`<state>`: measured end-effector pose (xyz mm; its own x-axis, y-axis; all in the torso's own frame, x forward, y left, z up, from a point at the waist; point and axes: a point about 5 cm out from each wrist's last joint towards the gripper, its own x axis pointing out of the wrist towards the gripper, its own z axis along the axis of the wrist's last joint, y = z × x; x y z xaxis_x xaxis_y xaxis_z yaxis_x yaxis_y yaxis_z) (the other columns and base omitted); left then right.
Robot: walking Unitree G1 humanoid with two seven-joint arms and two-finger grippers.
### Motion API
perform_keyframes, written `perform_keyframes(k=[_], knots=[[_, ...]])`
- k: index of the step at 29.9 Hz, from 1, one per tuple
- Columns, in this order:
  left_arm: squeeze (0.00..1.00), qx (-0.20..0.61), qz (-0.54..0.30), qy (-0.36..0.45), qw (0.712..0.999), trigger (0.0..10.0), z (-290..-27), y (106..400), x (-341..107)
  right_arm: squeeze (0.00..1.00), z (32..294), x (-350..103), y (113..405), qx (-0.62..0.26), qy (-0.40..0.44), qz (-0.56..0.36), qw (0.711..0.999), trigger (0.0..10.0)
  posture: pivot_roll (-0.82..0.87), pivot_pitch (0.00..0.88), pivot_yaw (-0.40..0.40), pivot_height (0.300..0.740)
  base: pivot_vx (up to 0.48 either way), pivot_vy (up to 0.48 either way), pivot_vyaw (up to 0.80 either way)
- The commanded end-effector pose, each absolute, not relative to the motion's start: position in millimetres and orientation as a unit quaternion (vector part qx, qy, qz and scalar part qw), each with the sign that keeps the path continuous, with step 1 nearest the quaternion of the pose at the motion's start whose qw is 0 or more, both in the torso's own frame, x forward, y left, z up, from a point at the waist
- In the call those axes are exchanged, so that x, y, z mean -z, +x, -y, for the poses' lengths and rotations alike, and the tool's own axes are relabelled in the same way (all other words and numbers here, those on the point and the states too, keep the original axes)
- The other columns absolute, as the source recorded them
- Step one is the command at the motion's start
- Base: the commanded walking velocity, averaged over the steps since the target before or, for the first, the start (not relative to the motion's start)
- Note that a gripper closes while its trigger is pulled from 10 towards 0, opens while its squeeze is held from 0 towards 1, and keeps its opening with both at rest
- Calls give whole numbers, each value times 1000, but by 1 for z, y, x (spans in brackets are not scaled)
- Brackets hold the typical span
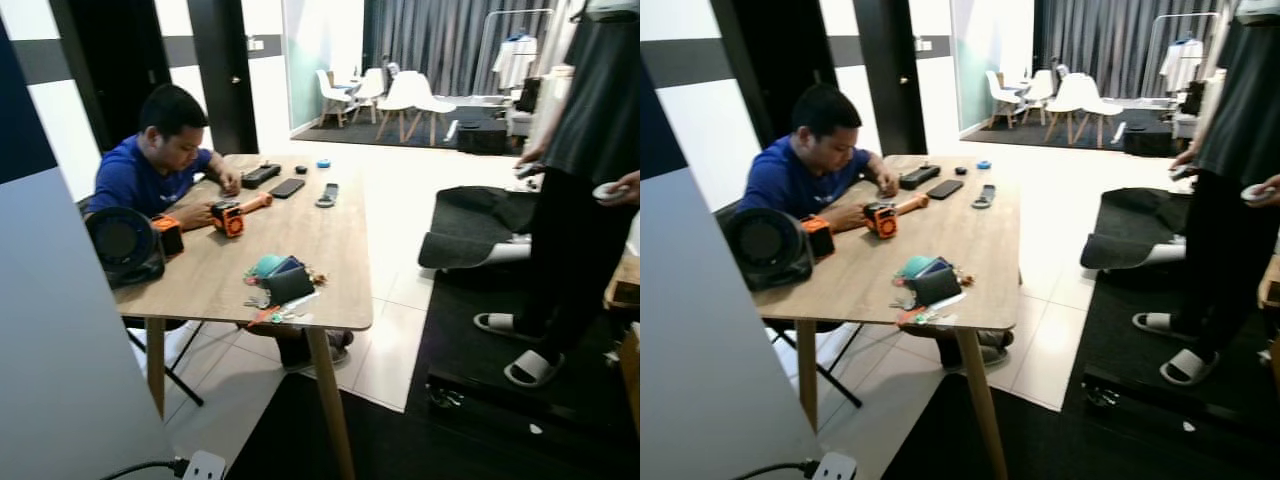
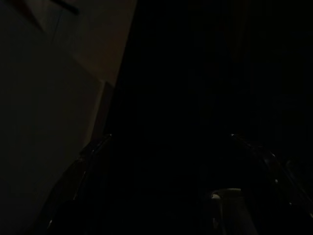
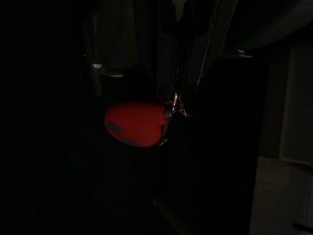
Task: Hang keys on a hook
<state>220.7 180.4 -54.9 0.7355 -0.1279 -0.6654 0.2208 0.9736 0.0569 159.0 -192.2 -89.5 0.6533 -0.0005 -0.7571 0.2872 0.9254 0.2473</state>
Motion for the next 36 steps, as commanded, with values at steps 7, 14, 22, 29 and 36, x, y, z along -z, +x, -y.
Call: perform_keyframes(k=[7, 14, 22, 29, 36], knots=[[0, 89, -358, 60, 927, 10000, -181, 217, 58, 0, 191, 90, 159, 72, 171, -411, 893, 10000, 64, 19, 21, 740, 0, 0, 800], [0, 90, -358, 60, 927, 10000, -181, 216, 58, 0, 191, 90, 159, 72, 171, -411, 893, 10000, 64, 19, 20, 740, 0, 0, 800], [0, 89, -359, 57, 927, 10000, -182, 216, 58, 0, 191, 89, 160, 71, 170, -411, 893, 10000, 66, 19, 18, 740, 0, 0, 800], [0, 88, -360, 55, 927, 10000, -182, 216, 58, 0, 191, 89, 161, 69, 171, -411, 893, 10000, 67, 19, 17, 740, 0, 0, 800], [0, 87, -365, 53, 926, 10000, -182, 215, 59, 0, 190, 89, 161, 68, 171, -411, 893, 10000, 69, 18, 15, 740, 0, 0, 800]])
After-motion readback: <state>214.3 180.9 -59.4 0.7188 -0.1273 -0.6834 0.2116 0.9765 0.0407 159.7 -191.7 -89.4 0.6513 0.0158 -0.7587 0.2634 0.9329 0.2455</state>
